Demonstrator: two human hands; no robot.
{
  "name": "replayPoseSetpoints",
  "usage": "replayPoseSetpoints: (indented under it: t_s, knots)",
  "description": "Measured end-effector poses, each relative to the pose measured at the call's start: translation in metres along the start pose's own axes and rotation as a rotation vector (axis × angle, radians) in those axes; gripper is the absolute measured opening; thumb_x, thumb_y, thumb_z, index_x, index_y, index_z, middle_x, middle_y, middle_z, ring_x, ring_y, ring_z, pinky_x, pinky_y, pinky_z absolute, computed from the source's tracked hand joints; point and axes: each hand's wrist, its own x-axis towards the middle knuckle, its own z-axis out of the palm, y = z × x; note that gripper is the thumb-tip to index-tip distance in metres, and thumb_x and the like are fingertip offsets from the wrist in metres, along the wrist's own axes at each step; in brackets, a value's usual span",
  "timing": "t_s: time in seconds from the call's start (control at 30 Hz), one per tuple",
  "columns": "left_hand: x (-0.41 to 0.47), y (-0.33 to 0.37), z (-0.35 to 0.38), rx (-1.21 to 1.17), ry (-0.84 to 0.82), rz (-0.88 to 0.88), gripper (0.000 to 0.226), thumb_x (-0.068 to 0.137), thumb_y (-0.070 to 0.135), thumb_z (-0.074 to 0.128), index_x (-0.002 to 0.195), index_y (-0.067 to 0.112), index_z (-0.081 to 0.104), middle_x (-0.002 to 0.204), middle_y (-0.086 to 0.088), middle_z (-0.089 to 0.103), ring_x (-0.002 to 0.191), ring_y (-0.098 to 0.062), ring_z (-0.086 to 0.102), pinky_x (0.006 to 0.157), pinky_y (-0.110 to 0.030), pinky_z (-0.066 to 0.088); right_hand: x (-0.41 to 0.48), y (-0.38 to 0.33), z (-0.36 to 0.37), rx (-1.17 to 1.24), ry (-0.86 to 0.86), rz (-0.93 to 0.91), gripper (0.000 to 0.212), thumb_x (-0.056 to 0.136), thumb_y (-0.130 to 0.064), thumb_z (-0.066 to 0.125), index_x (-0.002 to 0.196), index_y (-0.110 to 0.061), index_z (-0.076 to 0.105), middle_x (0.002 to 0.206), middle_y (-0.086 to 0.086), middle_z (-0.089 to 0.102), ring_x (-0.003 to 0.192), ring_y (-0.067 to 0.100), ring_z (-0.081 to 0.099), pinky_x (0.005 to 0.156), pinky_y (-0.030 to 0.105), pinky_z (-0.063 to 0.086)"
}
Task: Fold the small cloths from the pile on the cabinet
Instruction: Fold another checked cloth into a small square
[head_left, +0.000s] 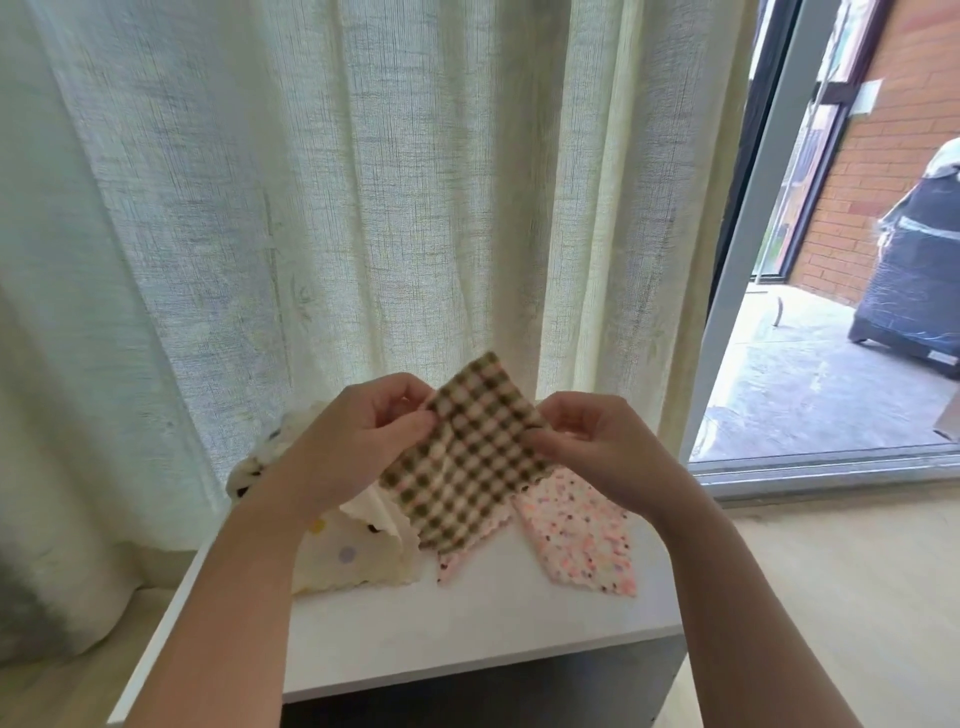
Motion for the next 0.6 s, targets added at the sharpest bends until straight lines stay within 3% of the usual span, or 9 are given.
replayPoseSetpoints:
  t_s: [0.03,0.1,0.17,0.3,0.4,0.6]
  knots:
    - [0.0,0.0,-0.001,-0.026,-0.056,0.001,0.01,0.096,0.012,0.055,0.102,0.017,0.061,0.076,-0.005,0.069,0.055,0.0,0.059,0.049,-0.009,0.044,0.0,-0.001,0.0,-0.017,0.01,-0.008,0.006,0.086,-0.016,0.072,0.084,-0.021,0.074,0.085,0.002,0.074,0.084,0.023,0.071,0.088,0.051,0.055]
    - [0.0,-0.003,0.0,-0.05,-0.155,0.045,0.031,0.093,0.014,0.059,0.118,0.031,0.054,0.096,-0.005,0.073,0.08,-0.011,0.07,0.068,-0.021,0.056,0.0,-0.004,0.001,-0.074,0.019,-0.042,0.006,0.084,-0.016,0.073,0.084,-0.022,0.075,0.078,0.0,0.072,0.078,0.023,0.068,0.083,0.049,0.056]
    - [0.001,-0.004,0.003,0.051,-0.164,0.137,0.043,0.091,0.014,0.064,0.12,0.044,0.052,0.102,0.004,0.07,0.09,-0.016,0.069,0.078,-0.031,0.058,0.0,-0.007,0.003,-0.104,0.035,-0.07,0.008,0.082,-0.013,0.075,0.082,-0.021,0.076,0.068,-0.003,0.066,0.067,0.021,0.061,0.076,0.046,0.054]
    - [0.0,-0.002,0.007,0.279,-0.085,0.259,0.026,0.089,0.02,0.066,0.096,0.044,0.06,0.087,0.007,0.065,0.072,-0.007,0.062,0.064,-0.02,0.054,-0.001,-0.011,-0.001,-0.121,0.078,-0.09,0.01,0.078,-0.012,0.077,0.081,-0.022,0.075,0.071,0.001,0.069,0.067,0.018,0.062,0.072,0.037,0.054]
    - [0.0,-0.006,0.008,0.39,-0.059,0.277,0.017,0.086,0.025,0.07,0.084,0.04,0.062,0.079,0.008,0.066,0.072,-0.007,0.062,0.062,-0.016,0.048,-0.004,-0.013,-0.008,-0.161,0.073,-0.085,0.009,0.079,-0.013,0.077,0.08,-0.022,0.076,0.075,-0.002,0.072,0.072,0.012,0.066,0.073,0.027,0.054]
    - [0.0,-0.008,0.008,0.516,0.073,0.308,0.026,0.079,0.033,0.076,0.068,0.037,0.053,0.065,0.01,0.059,0.069,-0.007,0.056,0.061,-0.017,0.042,-0.008,-0.018,-0.011,-0.308,0.111,-0.076,0.02,0.076,-0.014,0.08,0.07,-0.031,0.071,0.07,-0.006,0.071,0.073,0.005,0.065,0.069,0.012,0.05]
